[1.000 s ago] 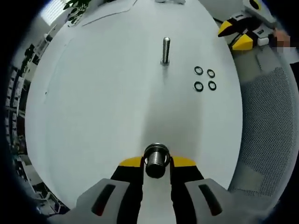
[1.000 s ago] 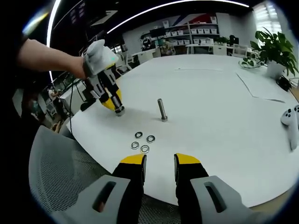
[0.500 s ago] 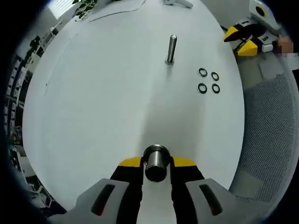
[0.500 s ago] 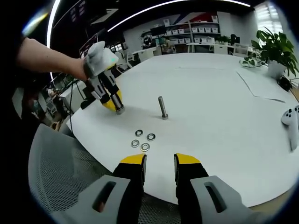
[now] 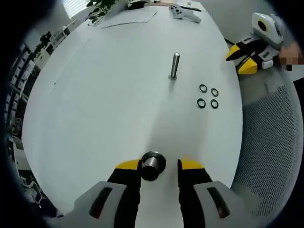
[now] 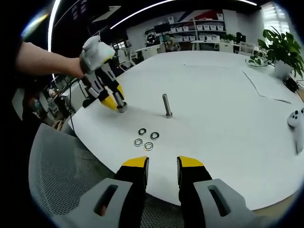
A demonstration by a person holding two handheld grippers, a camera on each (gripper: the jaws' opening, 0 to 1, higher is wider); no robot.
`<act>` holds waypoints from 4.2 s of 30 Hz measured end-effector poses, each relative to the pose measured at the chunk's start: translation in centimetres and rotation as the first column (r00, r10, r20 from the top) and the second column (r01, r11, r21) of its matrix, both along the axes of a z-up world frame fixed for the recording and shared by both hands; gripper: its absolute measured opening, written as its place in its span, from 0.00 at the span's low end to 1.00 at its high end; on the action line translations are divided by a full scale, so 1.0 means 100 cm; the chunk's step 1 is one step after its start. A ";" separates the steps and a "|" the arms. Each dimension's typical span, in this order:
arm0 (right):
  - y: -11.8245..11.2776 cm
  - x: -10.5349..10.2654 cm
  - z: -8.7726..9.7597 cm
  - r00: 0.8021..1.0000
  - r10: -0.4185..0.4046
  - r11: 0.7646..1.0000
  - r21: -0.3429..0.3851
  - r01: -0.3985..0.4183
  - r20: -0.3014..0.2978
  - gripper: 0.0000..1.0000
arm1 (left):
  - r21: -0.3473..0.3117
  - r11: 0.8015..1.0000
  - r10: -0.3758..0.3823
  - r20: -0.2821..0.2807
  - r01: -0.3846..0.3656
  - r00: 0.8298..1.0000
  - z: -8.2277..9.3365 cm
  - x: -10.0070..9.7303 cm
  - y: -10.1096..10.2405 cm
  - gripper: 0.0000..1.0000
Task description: Place the washer onto the threaded stud by aligning its center hole with the stud, sliding it down to the base, and recovering from edge contact or off-axis alignment until the washer reaches the visible bottom stop.
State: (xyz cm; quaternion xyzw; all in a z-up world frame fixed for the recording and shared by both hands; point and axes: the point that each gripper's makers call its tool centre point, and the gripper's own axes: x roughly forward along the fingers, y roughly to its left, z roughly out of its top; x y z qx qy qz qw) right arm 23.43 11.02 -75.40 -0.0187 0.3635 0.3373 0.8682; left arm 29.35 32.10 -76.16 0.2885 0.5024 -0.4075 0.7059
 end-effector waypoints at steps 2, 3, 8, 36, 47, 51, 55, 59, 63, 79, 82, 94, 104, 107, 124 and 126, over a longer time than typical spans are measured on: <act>0.000 0.000 0.000 1.000 0.000 1.000 -0.002 0.000 -0.001 0.27 | -0.026 0.999 0.032 0.009 -0.032 0.999 0.005 0.000 0.000 0.29; 0.000 0.000 0.000 1.000 0.000 1.000 -0.002 0.000 -0.002 0.27 | -0.051 0.997 0.056 0.018 -0.055 0.998 0.008 0.001 -0.001 0.29; 0.001 -0.001 0.000 1.000 0.007 1.000 -0.002 -0.007 0.001 0.27 | -0.108 0.988 0.120 0.047 -0.114 0.992 0.019 -0.001 0.001 0.30; 0.001 -0.001 -0.002 1.000 0.011 1.000 0.002 -0.011 -0.002 0.27 | -0.392 0.847 0.461 0.203 -0.360 0.864 0.059 -0.030 0.031 0.34; 0.000 -0.002 -0.005 1.000 0.005 1.000 -0.007 -0.005 -0.021 0.27 | -0.460 0.789 0.540 0.203 -0.407 0.817 0.055 -0.064 0.034 0.35; -0.001 -0.002 -0.005 1.000 0.001 1.000 -0.010 -0.001 -0.022 0.27 | -0.475 0.772 0.562 0.199 -0.422 0.803 0.055 -0.073 0.034 0.35; -0.001 -0.002 -0.005 1.000 0.005 1.000 -0.013 -0.006 -0.022 0.27 | -0.490 0.756 0.577 0.189 -0.433 0.794 0.054 -0.083 0.031 0.36; 0.000 -0.003 -0.005 1.000 0.009 1.000 -0.018 -0.009 -0.024 0.27 | -0.508 0.736 0.599 0.180 -0.447 0.781 0.054 -0.090 0.029 0.36; -0.001 -0.003 -0.006 1.000 0.008 1.000 -0.020 -0.009 -0.026 0.27 | -0.519 0.725 0.610 0.178 -0.453 0.772 0.054 -0.095 0.027 0.36; -0.002 -0.004 -0.008 0.999 0.013 0.999 -0.029 -0.014 -0.033 0.27 | -0.539 0.685 0.655 0.160 -0.491 0.738 0.047 -0.117 0.026 0.36; -0.002 -0.004 -0.009 0.999 0.015 0.999 -0.031 -0.016 -0.035 0.27 | -0.541 0.687 0.648 0.155 -0.485 0.746 0.044 -0.120 0.022 0.36; -0.004 -0.005 -0.013 0.998 0.020 0.999 -0.048 -0.022 -0.052 0.27 | -0.543 0.682 0.662 0.172 -0.490 0.730 0.042 -0.112 0.026 0.33; -0.004 -0.008 -0.015 0.998 0.029 0.997 -0.064 -0.033 -0.063 0.27 | -0.540 0.696 0.647 0.187 -0.473 0.739 0.035 -0.111 0.023 0.32; -0.004 -0.008 -0.016 0.997 0.032 0.997 -0.068 -0.037 -0.066 0.27 | -0.542 0.695 0.650 0.190 -0.473 0.736 0.035 -0.110 0.024 0.32; -0.003 -0.008 -0.017 0.997 0.033 0.997 -0.074 -0.038 -0.066 0.27 | -0.538 0.704 0.638 0.193 -0.463 0.746 0.030 -0.112 0.022 0.32; -0.003 -0.009 -0.017 0.997 0.033 0.997 -0.074 -0.038 -0.069 0.27 | -0.535 0.706 0.637 0.195 -0.463 0.746 0.030 -0.113 0.022 0.32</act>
